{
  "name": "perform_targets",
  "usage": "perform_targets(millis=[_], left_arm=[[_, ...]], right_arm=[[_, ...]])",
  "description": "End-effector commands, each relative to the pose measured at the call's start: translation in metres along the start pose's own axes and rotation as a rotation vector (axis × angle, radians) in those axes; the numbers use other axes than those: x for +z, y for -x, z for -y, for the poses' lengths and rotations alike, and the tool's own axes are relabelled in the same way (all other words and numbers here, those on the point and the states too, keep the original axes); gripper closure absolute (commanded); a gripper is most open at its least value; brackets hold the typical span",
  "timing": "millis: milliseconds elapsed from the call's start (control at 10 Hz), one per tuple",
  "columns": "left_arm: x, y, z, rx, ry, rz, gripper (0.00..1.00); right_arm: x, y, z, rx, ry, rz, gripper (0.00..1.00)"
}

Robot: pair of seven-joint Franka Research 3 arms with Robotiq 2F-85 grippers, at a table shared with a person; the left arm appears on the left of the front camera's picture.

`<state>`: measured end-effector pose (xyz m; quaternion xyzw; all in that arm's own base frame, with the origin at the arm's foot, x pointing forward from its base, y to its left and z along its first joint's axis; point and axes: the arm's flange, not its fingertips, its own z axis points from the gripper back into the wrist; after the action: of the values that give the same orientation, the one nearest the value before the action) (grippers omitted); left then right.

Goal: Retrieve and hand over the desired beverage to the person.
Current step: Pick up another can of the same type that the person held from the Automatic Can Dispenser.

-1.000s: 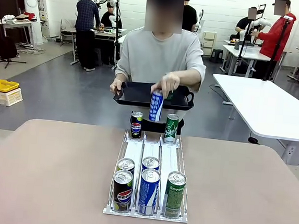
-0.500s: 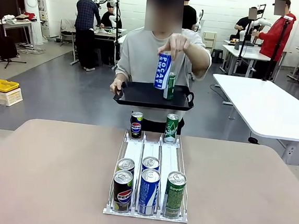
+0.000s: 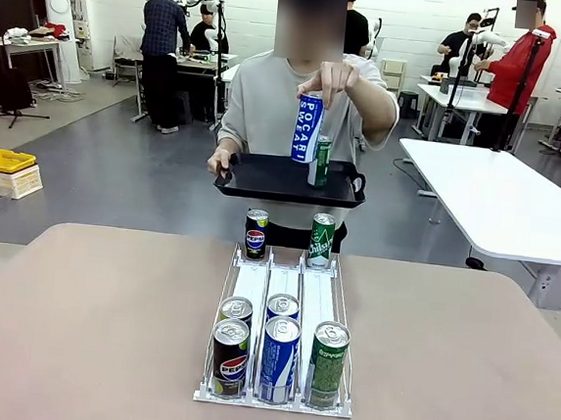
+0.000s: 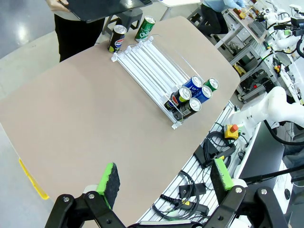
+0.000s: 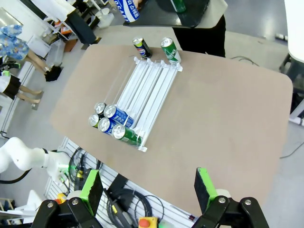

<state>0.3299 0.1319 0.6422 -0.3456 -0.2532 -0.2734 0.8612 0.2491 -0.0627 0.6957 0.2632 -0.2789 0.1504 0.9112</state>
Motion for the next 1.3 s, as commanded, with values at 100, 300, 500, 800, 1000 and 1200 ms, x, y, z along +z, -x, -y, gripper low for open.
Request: perform_targets(millis=[100,300,500,800,1000,1200], left_arm=[[0.0019,-0.0002,-0.0001,-0.02,0.017,0.013,0.0],[0.0019,-0.0002,-0.0001,-0.02,0.017,0.013,0.0],[0.0019,-0.0002,-0.0001,-0.02,0.017,0.013,0.0],[0.0019,-0.0002,-0.0001,-0.02,0.017,0.013,0.0],[0.0019,-0.0002,-0.0001,-0.02,0.017,0.013,0.0],[0.0019,-0.0002,-0.0001,-0.02,0.017,0.013,0.0]], right_arm=[[0.0019,-0.0001,0.0014,0.01,-0.025,0.006,0.0],[0.0019,-0.0001,0.0014,0.01,-0.025,0.006,0.0],[0.0019,-0.0001,0.0014,0.01,-0.025,0.006,0.0],[0.0019,-0.0001,0.0014,0.01,-0.025,0.006,0.0],[0.0019,-0.0001,0.0014,0.01,-0.025,0.006,0.0],[0.0019,-0.0001,0.0014,0.01,-0.025,0.006,0.0]])
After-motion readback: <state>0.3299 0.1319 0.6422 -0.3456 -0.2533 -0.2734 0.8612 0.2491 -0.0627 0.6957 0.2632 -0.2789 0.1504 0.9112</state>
